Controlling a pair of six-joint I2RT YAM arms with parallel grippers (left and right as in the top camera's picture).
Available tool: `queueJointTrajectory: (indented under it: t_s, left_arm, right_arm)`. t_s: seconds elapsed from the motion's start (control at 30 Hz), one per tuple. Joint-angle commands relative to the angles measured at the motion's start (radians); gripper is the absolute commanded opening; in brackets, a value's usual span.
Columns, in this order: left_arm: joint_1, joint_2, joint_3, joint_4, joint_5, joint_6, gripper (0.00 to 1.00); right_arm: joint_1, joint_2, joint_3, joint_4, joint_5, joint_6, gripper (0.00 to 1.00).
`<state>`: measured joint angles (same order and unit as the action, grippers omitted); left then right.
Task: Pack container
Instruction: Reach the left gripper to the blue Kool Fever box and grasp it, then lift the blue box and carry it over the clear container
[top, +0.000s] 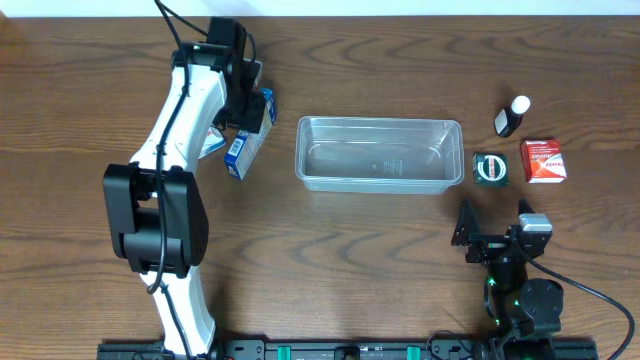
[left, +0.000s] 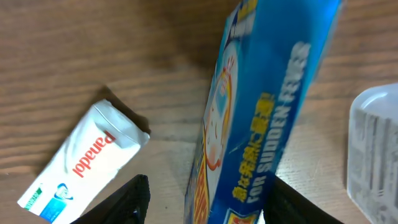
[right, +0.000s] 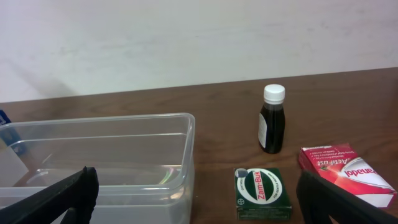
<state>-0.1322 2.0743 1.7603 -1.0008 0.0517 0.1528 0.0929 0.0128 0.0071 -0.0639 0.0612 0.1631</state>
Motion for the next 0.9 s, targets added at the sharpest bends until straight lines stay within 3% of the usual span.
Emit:
queueJointTrajectory:
  t_s: [0.0, 0.1, 0.23, 0.43, 0.53, 0.87]
  left_arm:
    - [-0.002, 0.019, -0.039, -0.004, -0.011, -0.019, 0.59]
    - [-0.005, 0.019, -0.072, 0.007, -0.011, -0.019, 0.59]
    - [-0.005, 0.017, -0.079, 0.013, -0.011, -0.019, 0.47]
    - [-0.005, 0.003, -0.066, 0.013, -0.011, -0.019, 0.39]
    - [-0.005, -0.018, -0.058, 0.016, -0.011, -0.019, 0.27]
    - [-0.005, -0.167, -0.056, 0.047, -0.011, -0.018, 0.19]
  right_arm:
    - [-0.008, -0.003, -0.002, -0.004, 0.002, -0.015, 0.99]
    - [-0.008, -0.003, -0.002, -0.004, 0.002, -0.015, 0.99]
    - [-0.008, -0.003, -0.002, -0.004, 0.002, -0.015, 0.99]
    - [-0.008, -0.003, -0.002, -0.004, 0.002, -0.015, 0.99]
    - [-0.008, -0.003, -0.002, -0.004, 0.002, -0.015, 0.99]
    - [-0.008, -0.003, -0.002, -0.004, 0.002, -0.015, 0.99]
